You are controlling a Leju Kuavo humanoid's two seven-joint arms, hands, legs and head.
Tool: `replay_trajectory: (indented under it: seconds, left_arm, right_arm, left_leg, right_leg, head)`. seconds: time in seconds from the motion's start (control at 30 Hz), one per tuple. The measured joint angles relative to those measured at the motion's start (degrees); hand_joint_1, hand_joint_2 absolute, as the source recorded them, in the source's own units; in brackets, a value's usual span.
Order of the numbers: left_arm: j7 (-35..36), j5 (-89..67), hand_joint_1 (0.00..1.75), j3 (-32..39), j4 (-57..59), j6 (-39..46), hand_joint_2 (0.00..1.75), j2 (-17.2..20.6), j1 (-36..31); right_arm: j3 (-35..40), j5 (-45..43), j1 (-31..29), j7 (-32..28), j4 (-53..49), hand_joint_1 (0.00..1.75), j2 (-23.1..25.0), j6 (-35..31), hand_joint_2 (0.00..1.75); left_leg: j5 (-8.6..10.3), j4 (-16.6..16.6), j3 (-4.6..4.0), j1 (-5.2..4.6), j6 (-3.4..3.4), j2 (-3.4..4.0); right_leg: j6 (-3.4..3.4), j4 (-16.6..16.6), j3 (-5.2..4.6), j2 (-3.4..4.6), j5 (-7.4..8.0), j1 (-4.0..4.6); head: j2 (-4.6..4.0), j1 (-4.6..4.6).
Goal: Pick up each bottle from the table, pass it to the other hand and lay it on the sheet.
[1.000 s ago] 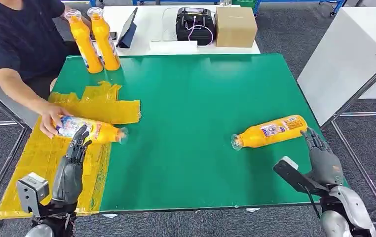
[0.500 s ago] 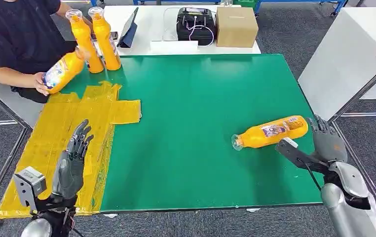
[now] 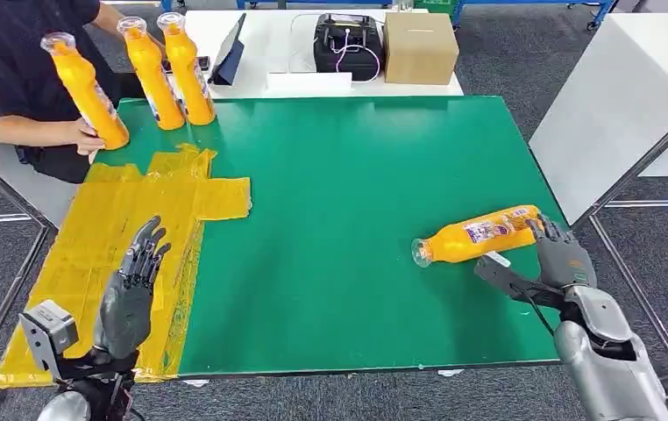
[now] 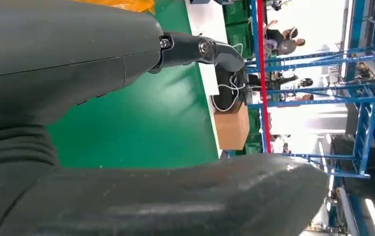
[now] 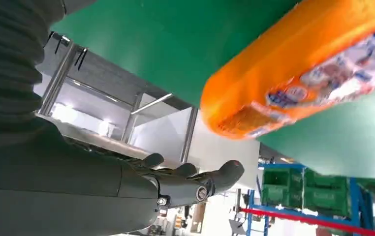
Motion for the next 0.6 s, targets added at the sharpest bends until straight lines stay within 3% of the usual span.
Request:
replay_trajectory:
  seconds: [0.6]
  left_arm:
    - [0.0,1.2,0.0,-0.1,0.0,-0.6,0.0,0.2,0.4]
  right_arm:
    - [1.5,0.6,-3.7,-0.1,4.7,0.0,0.6,0.6,1.75]
  left_leg:
    - [0.0,0.0,-0.01,0.0,0.0,0.0]
  right_leg:
    - [0.0,0.0,-0.01,0.0,0.0,0.0]
  head:
    - [0.0,-0.02]
